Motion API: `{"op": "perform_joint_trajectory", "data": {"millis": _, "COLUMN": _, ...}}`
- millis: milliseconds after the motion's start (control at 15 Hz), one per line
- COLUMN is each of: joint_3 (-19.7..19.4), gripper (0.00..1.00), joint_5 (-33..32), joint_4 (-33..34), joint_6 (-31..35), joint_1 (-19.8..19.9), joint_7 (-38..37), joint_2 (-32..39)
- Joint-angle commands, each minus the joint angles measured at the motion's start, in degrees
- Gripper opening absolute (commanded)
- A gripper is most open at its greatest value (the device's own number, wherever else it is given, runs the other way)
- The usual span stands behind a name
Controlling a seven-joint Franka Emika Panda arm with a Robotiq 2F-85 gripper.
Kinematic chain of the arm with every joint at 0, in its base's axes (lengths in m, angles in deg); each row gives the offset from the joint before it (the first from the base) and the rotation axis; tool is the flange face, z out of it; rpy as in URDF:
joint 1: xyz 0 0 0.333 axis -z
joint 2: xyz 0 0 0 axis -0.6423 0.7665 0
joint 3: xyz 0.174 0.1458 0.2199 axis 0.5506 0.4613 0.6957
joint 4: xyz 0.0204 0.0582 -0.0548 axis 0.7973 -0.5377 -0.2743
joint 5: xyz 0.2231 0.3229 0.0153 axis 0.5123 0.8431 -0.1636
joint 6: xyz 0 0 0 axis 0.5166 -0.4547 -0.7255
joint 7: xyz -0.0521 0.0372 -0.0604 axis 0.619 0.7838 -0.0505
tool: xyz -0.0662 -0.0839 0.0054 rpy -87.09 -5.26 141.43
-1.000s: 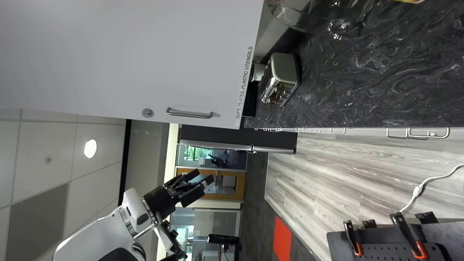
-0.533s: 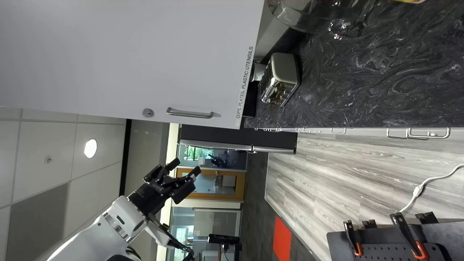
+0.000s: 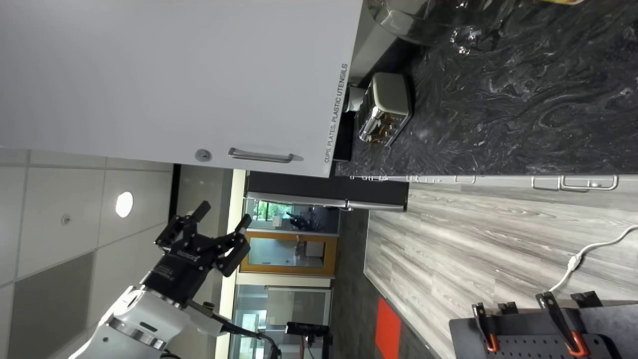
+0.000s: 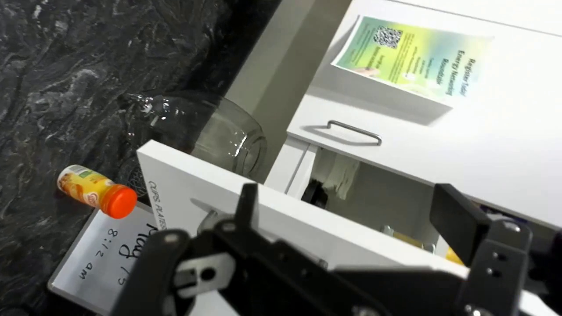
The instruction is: Close the top cupboard door
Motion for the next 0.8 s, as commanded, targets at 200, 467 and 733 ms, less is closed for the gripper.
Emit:
{"op": "perform_joint_trajectory", "data": {"millis": 200, "joint_3": -0.58, "gripper": 1.00, "joint_5": 5.78, "joint_4": 1.07, "joint_6": 9.18, "joint_1": -1.23, "joint_7": 0.00, "joint_2": 4.79}}
{"op": "perform_joint_trajectory", "data": {"millis": 467, "joint_3": -0.79, "gripper": 1.00, "joint_5": 4.57, "joint_4": 0.23, "joint_6": 7.71, "joint_1": -0.55, "joint_7": 0.32, "joint_2": 3.88}}
{"op": "perform_joint_trajectory", "data": {"millis": 733, "joint_3": -0.79, "gripper": 1.00, "joint_5": 4.58, "joint_4": 0.33, "joint_6": 7.74, "joint_1": -0.55, "joint_7": 0.32, "joint_2": 3.97}}
